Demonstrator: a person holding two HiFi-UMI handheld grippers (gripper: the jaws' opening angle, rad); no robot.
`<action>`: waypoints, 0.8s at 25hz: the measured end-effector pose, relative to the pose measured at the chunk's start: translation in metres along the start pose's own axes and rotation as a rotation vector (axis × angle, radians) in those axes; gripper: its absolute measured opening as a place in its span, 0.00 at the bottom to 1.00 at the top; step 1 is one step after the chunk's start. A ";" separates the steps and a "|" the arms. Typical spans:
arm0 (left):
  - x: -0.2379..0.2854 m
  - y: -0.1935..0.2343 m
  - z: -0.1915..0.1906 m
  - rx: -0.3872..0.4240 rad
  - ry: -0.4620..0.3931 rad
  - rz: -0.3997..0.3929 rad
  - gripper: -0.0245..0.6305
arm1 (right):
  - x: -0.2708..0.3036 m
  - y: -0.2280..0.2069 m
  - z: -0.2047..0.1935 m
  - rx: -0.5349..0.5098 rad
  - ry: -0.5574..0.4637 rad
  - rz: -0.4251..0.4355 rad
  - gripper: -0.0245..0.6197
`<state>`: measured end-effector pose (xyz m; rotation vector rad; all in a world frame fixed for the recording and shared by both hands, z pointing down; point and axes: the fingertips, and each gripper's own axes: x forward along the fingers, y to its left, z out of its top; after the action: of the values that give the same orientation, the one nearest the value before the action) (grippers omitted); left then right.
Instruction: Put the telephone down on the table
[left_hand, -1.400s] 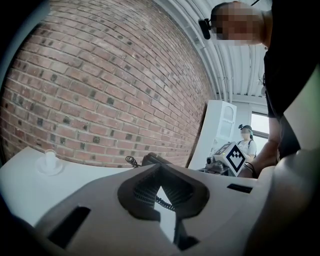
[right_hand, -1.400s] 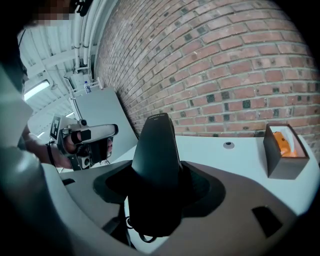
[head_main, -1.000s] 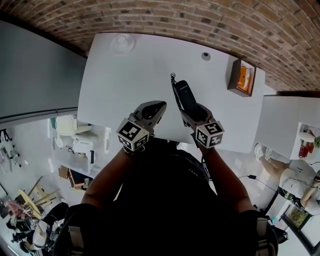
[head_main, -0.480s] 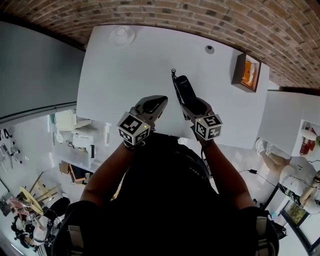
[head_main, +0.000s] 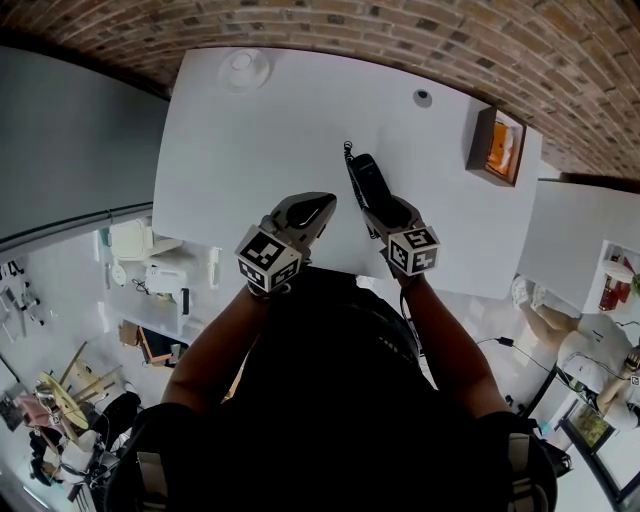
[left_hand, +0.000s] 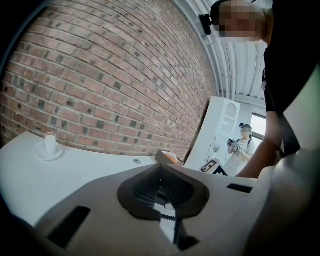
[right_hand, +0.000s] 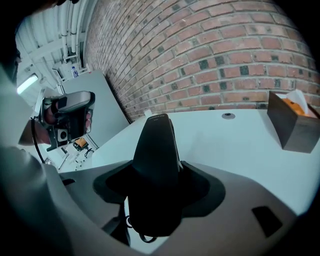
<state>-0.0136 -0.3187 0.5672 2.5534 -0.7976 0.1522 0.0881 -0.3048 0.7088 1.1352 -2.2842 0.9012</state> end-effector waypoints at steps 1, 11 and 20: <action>0.000 0.001 -0.001 -0.002 0.001 0.001 0.05 | 0.002 -0.001 -0.002 0.002 0.004 0.001 0.47; 0.001 0.004 -0.013 -0.015 0.019 0.007 0.05 | 0.022 -0.013 -0.024 0.008 0.057 -0.009 0.47; 0.002 0.011 -0.017 -0.035 0.024 0.022 0.05 | 0.029 -0.030 -0.041 0.039 0.088 -0.027 0.47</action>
<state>-0.0177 -0.3195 0.5867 2.5060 -0.8130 0.1742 0.0997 -0.3046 0.7660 1.1172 -2.1844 0.9700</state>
